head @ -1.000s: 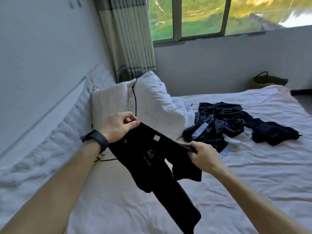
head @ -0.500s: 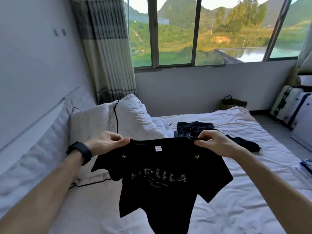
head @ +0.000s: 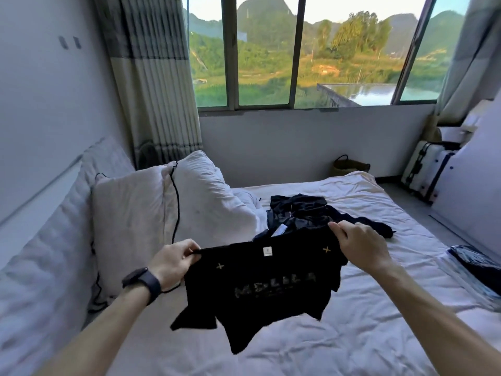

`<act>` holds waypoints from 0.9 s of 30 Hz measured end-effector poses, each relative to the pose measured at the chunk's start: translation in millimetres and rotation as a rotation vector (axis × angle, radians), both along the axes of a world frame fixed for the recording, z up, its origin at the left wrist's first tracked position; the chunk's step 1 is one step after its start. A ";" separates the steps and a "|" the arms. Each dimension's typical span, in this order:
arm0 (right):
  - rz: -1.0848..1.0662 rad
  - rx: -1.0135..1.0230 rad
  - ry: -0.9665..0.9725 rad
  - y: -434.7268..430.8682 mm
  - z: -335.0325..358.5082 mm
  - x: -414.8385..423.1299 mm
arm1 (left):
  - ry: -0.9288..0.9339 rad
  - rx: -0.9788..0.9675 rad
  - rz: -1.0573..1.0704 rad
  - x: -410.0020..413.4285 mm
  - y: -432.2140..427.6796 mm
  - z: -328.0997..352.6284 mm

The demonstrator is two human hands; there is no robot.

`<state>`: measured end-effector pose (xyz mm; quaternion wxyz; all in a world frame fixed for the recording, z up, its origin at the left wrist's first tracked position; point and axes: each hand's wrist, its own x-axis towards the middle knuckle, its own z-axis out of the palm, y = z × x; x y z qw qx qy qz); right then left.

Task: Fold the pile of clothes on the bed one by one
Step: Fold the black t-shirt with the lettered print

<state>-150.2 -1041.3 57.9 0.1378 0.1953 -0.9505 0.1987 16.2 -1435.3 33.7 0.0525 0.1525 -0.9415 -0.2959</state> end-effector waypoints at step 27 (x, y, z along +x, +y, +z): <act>0.178 -0.196 -0.493 109.1 -172.3 116.4 | 0.044 -0.118 0.571 189.6 124.9 -136.2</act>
